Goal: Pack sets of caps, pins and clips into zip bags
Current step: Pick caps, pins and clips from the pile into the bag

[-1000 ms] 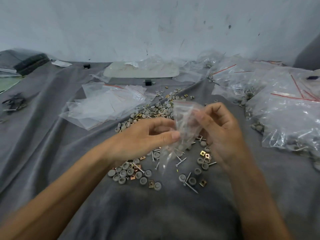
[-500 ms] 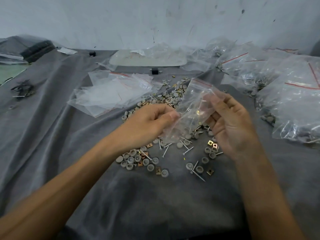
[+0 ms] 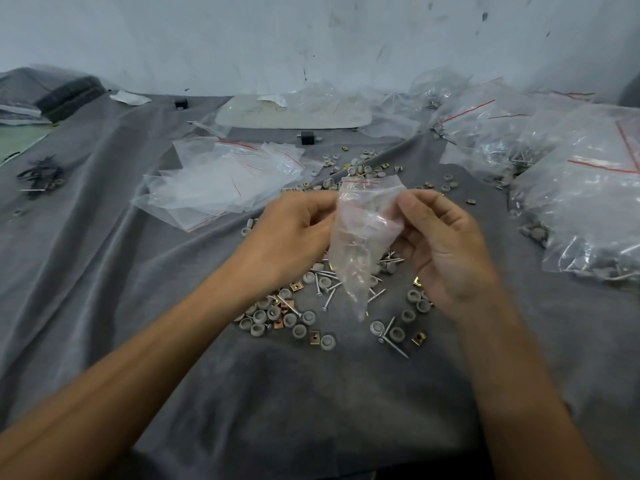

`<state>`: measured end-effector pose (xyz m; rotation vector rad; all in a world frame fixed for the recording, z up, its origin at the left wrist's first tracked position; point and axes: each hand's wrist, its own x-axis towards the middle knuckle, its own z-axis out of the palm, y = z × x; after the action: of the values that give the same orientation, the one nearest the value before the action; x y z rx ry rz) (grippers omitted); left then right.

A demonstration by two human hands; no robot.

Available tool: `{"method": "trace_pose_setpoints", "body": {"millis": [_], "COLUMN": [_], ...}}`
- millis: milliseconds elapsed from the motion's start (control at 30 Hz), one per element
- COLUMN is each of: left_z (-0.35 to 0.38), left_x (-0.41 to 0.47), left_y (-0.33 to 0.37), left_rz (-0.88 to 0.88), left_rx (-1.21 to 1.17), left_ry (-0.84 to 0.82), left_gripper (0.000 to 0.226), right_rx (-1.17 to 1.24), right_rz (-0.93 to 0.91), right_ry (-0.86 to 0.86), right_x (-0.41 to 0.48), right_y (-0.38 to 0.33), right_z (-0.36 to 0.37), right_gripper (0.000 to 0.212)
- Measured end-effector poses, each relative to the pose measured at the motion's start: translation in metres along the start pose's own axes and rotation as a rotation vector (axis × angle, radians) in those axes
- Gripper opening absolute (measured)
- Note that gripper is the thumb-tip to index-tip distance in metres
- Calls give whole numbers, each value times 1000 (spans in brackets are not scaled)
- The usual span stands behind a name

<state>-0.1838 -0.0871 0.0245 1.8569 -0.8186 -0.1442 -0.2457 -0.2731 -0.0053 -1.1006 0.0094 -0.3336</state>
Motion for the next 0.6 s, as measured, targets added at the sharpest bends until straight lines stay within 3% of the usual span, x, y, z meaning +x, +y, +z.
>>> {"method": "trace_pose_setpoints", "body": {"millis": [100, 267, 400, 600], "left_z": [-3, -3, -7, -5], "left_x": [0, 4, 2, 4], "left_y": [0, 6, 7, 6], "left_rz": [8, -12, -31, -29], "left_rx": [21, 54, -67, -69], "left_ry": [36, 30, 18, 135], "left_gripper": [15, 16, 13, 23], "right_rx": [-61, -181, -129, -287], "right_rz": [-37, -37, -98, -14], "right_ry": [9, -52, -34, -191], "right_x": [1, -3, -3, -6], "right_y": [-5, -7, -9, -8], "right_z": [-6, -1, -3, -5], "right_gripper": [7, 34, 11, 21]}}
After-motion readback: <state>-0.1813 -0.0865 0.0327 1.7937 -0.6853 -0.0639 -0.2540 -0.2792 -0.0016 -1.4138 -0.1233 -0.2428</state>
